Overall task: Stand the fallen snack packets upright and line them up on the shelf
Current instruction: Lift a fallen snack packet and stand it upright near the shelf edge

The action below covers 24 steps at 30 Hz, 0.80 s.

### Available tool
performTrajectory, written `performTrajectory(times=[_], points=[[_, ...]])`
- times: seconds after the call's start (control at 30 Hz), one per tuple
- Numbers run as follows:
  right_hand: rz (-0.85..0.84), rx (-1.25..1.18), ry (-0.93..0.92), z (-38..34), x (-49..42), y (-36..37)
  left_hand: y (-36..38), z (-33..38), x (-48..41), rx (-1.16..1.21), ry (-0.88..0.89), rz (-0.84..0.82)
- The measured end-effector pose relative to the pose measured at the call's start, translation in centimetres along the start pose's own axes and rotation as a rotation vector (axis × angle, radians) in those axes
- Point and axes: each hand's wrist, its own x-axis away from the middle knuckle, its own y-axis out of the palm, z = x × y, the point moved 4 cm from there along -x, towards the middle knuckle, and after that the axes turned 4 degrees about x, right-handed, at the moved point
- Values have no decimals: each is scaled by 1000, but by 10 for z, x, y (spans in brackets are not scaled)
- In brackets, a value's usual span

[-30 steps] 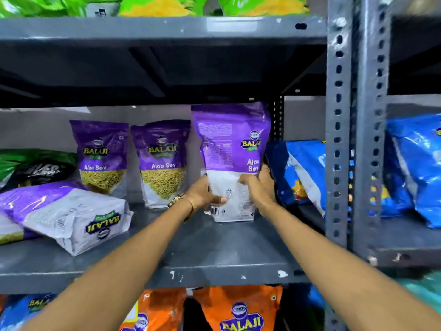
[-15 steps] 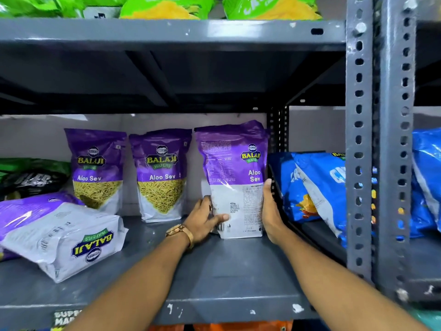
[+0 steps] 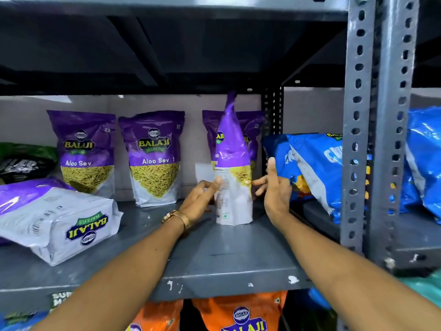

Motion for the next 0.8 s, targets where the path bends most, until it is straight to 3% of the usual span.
performTrajectory(times=[0.1,0.23,0.37,0.47,0.63,0.8], points=[[-36,31,-112,0,1,6,9,-1,6,-60,-22,-108],[34,92,-149,3,-2,9,5,-5,-5,-252,16,-17],[47,102,110,21,-12,8,11,-11,-3,144,-134,-131],[-129,174,288,34,-17,14,5,-18,-8,287,-145,22],[-230,308,213,38,-13,22,-11,-17,-14,-246,-9,343],[-165,323,205,40,-15,15,-14,-25,-27,-227,-6,250]])
